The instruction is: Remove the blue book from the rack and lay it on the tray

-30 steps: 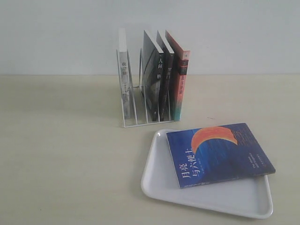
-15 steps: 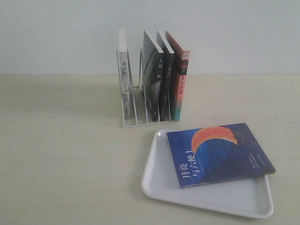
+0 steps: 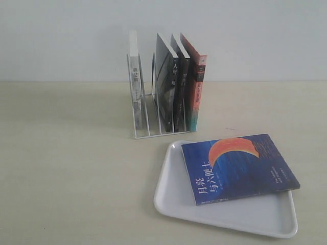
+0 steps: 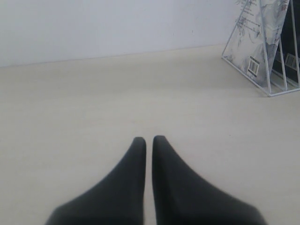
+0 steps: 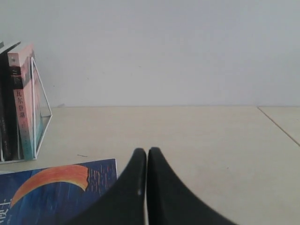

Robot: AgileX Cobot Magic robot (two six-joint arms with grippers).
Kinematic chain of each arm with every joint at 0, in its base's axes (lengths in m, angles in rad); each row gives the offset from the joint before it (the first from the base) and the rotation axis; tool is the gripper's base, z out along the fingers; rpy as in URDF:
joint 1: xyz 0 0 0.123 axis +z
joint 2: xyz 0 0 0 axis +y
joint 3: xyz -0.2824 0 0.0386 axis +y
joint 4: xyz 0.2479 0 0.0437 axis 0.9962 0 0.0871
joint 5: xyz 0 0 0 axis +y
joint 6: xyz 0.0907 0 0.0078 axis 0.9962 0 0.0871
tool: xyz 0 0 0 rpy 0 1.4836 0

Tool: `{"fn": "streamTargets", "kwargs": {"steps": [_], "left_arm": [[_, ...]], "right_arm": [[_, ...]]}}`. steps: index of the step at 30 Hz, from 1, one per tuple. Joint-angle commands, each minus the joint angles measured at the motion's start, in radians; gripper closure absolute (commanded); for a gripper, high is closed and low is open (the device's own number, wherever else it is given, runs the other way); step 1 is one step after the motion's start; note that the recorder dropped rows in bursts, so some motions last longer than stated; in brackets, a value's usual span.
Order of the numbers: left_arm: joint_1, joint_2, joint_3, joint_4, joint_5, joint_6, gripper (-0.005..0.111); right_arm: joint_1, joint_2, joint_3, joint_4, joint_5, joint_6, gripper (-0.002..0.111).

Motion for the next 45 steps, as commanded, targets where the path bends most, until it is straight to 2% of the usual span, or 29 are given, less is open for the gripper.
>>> {"fn": "streamTargets", "kwargs": {"steps": [1,5,11,17,45], "left_arm": [[0.002,-0.003,-0.003,-0.002,-0.016,0.004,0.102],[0.002,-0.003,-0.003,-0.002,-0.016,0.004,0.102],[0.002,-0.003,-0.003,-0.002,-0.016,0.004,0.102],[0.002,-0.003,-0.003,-0.002,-0.016,0.004,0.102],[0.002,-0.003,-0.003,-0.002,-0.016,0.004,0.102]], "right_arm": [[-0.002,-0.031,0.005,0.009,0.039,0.023,0.108],[-0.002,-0.031,0.005,0.009,0.072,0.029,0.108],[-0.002,-0.031,0.005,0.009,0.22,0.096,0.108],[-0.002,-0.031,0.005,0.003,0.22,-0.004,0.108],[0.001,-0.031,0.005,-0.001,0.229,0.002,0.108]]}}
